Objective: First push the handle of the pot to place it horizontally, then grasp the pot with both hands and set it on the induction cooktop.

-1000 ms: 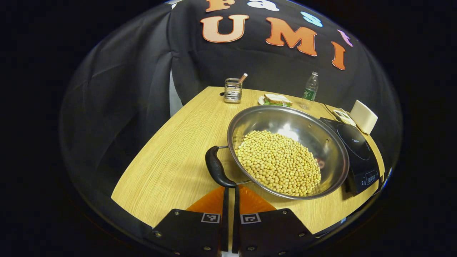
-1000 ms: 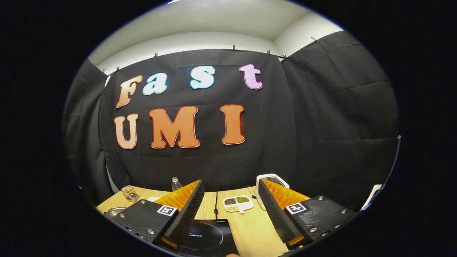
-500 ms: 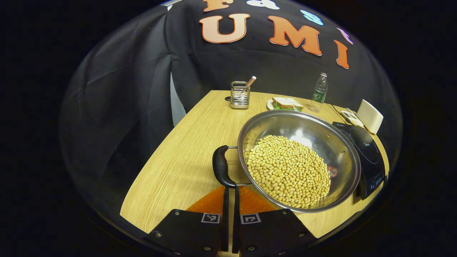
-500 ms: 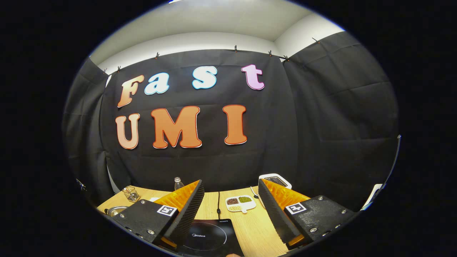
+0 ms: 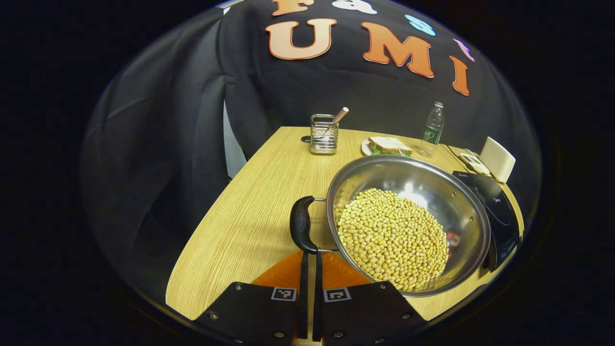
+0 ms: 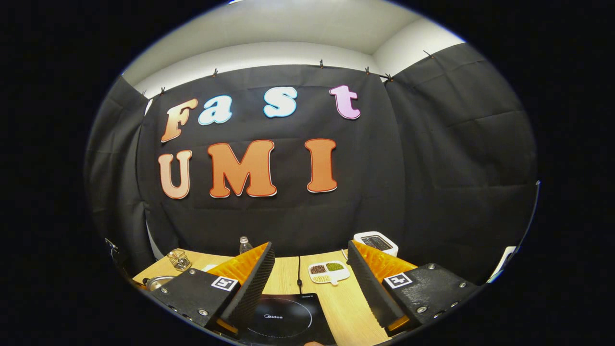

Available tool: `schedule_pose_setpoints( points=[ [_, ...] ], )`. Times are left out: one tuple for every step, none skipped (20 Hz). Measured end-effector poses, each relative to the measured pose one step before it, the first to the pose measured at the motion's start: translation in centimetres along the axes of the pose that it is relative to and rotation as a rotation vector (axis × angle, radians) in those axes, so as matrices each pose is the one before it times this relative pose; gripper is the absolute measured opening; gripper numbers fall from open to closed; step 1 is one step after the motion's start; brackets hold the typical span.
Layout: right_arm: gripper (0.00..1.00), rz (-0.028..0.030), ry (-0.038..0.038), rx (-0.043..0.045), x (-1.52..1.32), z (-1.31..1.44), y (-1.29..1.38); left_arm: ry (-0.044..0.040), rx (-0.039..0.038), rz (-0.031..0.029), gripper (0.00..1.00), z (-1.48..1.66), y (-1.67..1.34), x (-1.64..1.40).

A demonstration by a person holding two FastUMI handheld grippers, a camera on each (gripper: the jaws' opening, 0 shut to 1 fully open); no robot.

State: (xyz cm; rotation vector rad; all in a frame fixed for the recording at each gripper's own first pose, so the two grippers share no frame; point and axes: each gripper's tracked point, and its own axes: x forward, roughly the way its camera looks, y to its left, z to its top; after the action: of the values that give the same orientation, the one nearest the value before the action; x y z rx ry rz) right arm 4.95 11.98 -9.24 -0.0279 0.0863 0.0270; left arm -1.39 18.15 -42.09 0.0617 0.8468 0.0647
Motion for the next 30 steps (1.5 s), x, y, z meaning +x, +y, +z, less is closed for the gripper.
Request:
schedule_pose_setpoints(
  points=[
    [1.00,0.00226,0.00402,0.00280,-0.020,-0.225,0.272,-0.00214,-0.00770,-0.00307,0.06,0.244,0.112,0.202],
    [1.00,0.00241,0.00550,0.00124,-0.071,-0.297,0.312,-0.00200,-0.00736,-0.00107,0.05,0.118,0.203,0.212],
    [1.00,0.00186,0.00480,-0.00027,-0.107,-0.303,0.282,-0.00262,-0.00369,-0.00120,0.06,0.166,0.110,0.090],
    [1.00,0.00122,0.00359,-0.00052,-0.030,-0.170,0.292,-0.00341,-0.00030,0.00002,0.06,-0.030,0.009,0.080],
    [1.00,0.00163,0.00155,-0.00044,-0.100,-0.242,0.399,-0.00298,0.00120,-0.00252,0.06,0.094,0.001,-0.141],
    [0.95,0.00209,0.00110,-0.00041,0.020,-0.377,0.407,-0.00460,-0.00162,-0.00527,0.06,-0.019,-0.159,-0.185],
    [0.95,0.00348,0.00303,-0.00083,0.003,-0.368,0.515,-0.00899,-0.00239,-0.00769,0.06,0.145,-0.114,-0.321],
    [0.95,0.00573,0.00698,-0.00034,-0.113,-0.518,0.686,-0.01045,0.00047,-0.00672,0.05,0.066,-0.036,-0.515],
    [0.95,0.00739,0.00967,0.00041,0.086,-0.522,0.580,-0.01445,0.00243,-0.00503,0.05,0.285,-0.041,-0.592],
    [0.95,0.01540,0.01200,0.00323,0.076,-0.663,0.973,-0.02461,0.00463,-0.00508,0.05,0.492,-0.128,-0.648],
    [0.95,0.02491,-0.00001,0.01558,-0.002,-0.210,1.115,-0.02986,0.00817,-0.00562,0.05,0.802,-0.194,-0.682],
    [0.95,0.02316,0.00046,0.01999,-0.004,-0.325,1.120,-0.03960,0.01184,-0.00927,0.05,1.038,-0.221,-0.560],
    [1.00,0.01780,0.00633,0.01489,0.085,-0.631,0.922,-0.03823,0.01252,-0.00606,0.05,1.128,-0.224,-0.468],
    [0.95,0.01201,0.00939,0.00658,0.199,-0.617,0.891,-0.03098,0.01276,-0.00315,0.05,0.775,-0.178,-0.318],
    [0.95,0.00718,0.01090,-0.00006,0.280,-0.608,0.652,-0.02493,0.01325,-0.00678,0.05,0.753,-0.231,-0.056],
    [0.95,0.00705,0.01175,-0.00311,0.234,-0.694,0.772,-0.02227,0.01246,-0.00460,0.05,0.717,-0.127,0.084],
    [0.95,0.00713,0.01186,0.00258,0.096,-0.607,0.707,-0.00931,0.01179,0.00440,0.05,0.330,-0.006,0.367],
    [0.95,0.01280,0.01319,0.00519,0.196,-0.644,0.868,-0.00002,0.00684,0.00392,0.04,0.064,0.054,0.014],
    [0.95,0.01047,0.01559,0.00526,0.310,-0.739,0.817,-0.00196,0.00189,-0.00394,0.05,0.205,-0.141,0.260],
    [0.95,0.00600,0.01731,0.00325,0.323,-0.771,0.696,-0.00143,-0.00137,-0.00601,0.05,0.054,-0.185,0.309],
    [0.95,0.00075,0.01360,0.00271,0.361,-0.806,0.523,0.00103,-0.00335,-0.00766,0.05,-0.060,-0.206,0.083],
    [0.95,-0.00032,0.01350,-0.00354,0.584,-0.857,0.502,0.00619,-0.00330,-0.02145,0.04,-0.177,-0.492,0.348],
    [0.95,-0.00122,0.02489,-0.01289,0.524,-1.116,0.611,0.00016,-0.00532,-0.02340,0.04,-0.101,-0.543,0.212],
    [0.95,-0.00196,0.02909,-0.01593,0.605,-1.222,0.567,-0.00477,-0.01672,-0.01298,0.02,-0.027,-0.257,0.385],
    [0.95,0.00435,0.02713,-0.01461,0.650,-1.157,0.637,0.00049,-0.01550,0.00394,0.05,-0.107,0.151,0.460],
    [0.95,0.00910,0.02879,-0.01298,0.613,-1.205,0.879,0.00512,-0.00573,0.00588,0.12,-0.245,0.451,0.106],
    [0.95,0.00690,0.02953,-0.01532,0.474,-1.243,0.813,0.00584,-0.00355,0.00644,0.19,-0.252,0.351,0.377],
    [0.95,0.00078,0.02788,-0.01843,0.578,-1.153,0.651,0.00735,-0.00161,0.00962,0.19,-0.292,0.400,0.228],
    [0.95,-0.00074,0.01901,-0.01529,0.653,-1.059,0.680,0.00418,-0.00711,0.01839,0.21,-0.131,0.599,0.120],
    [0.95,0.00346,0.01796,-0.01280,0.536,-0.972,0.755,0.00100,-0.00641,0.00897,0.24,-0.085,0.345,0.240]
  ],
)
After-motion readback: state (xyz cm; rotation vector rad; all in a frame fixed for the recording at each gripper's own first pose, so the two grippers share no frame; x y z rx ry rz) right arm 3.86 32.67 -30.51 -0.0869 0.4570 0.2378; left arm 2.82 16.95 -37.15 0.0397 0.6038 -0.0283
